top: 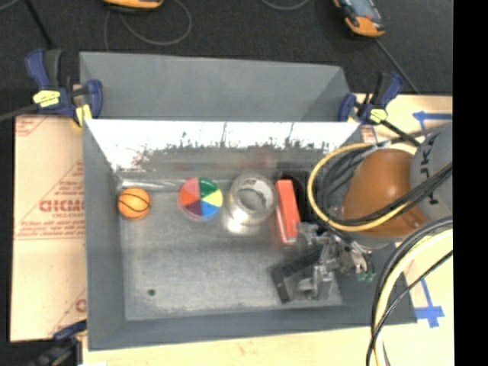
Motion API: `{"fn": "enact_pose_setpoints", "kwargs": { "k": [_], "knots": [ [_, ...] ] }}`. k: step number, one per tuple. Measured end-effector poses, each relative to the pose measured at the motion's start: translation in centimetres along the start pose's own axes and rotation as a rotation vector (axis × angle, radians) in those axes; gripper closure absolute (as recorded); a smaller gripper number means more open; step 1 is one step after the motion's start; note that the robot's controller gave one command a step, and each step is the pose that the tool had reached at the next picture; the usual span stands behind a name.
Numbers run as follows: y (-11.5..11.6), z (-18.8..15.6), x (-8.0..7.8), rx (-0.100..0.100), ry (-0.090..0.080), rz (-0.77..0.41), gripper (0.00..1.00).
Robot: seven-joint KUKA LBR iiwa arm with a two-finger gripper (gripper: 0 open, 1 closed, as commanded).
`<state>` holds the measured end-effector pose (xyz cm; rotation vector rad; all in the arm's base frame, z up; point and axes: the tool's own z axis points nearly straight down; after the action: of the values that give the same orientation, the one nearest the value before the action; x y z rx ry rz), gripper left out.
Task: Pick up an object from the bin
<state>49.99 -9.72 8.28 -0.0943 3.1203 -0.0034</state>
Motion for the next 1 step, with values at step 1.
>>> {"fn": "enact_pose_setpoints", "kwargs": {
  "k": [1],
  "knots": [
    [0.23, 1.09, 1.37, -0.003, 0.016, 0.031, 0.0]
  ]
}}
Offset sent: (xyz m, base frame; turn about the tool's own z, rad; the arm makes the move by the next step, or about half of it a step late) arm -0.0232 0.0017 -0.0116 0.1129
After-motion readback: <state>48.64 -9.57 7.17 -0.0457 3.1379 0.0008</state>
